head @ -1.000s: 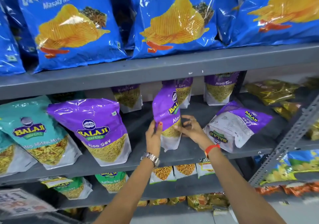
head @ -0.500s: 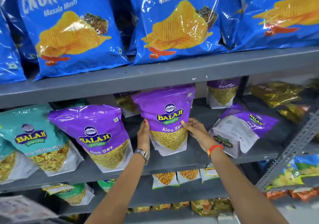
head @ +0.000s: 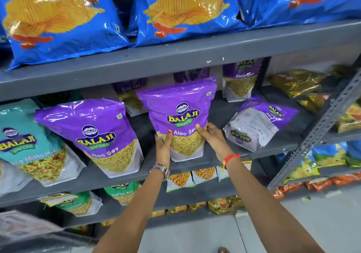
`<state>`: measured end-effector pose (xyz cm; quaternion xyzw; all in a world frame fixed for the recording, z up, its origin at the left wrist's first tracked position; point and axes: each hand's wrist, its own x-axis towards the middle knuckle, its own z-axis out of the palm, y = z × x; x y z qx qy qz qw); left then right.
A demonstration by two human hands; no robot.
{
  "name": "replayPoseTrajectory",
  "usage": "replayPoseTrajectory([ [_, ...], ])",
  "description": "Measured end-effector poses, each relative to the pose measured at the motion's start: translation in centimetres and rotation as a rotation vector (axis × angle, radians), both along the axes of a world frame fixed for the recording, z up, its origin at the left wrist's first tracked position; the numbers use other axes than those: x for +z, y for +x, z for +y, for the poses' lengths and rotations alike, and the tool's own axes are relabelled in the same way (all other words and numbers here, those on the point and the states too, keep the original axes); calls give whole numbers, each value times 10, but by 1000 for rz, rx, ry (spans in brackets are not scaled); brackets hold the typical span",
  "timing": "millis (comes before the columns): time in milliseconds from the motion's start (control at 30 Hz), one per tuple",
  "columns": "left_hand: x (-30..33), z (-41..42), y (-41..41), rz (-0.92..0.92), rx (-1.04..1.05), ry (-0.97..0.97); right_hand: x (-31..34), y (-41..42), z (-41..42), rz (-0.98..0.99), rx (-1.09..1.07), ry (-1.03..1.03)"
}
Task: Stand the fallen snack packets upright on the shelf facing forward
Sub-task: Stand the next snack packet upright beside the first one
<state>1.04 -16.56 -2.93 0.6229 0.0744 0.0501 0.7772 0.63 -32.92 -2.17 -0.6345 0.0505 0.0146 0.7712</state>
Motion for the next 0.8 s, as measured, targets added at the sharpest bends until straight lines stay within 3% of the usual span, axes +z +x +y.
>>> replayPoseTrajectory([
  [333,1,-9,-28,-17,112,39,-3,-20,6,-45,-77,37],
  [433,-6,-25,-50,-127,310,277,-1,-17,-2,-86,-177,11],
  [500,-17,-44,-70,-301,366,618,4,-16,-14,-118,-323,-29],
  [567,-28,-72,-86,-611,225,917,10,-13,-36,-154,-448,-56],
  [633,-35,-97,-90,-851,-51,1104,14,-10,-58,-147,-554,-140],
  [700,-29,-125,-77,-839,-229,1097,19,-8,-85,-118,-712,-236],
  [800,-6,-157,-40,-627,-247,881,19,-9,-115,-55,-966,-321],
])
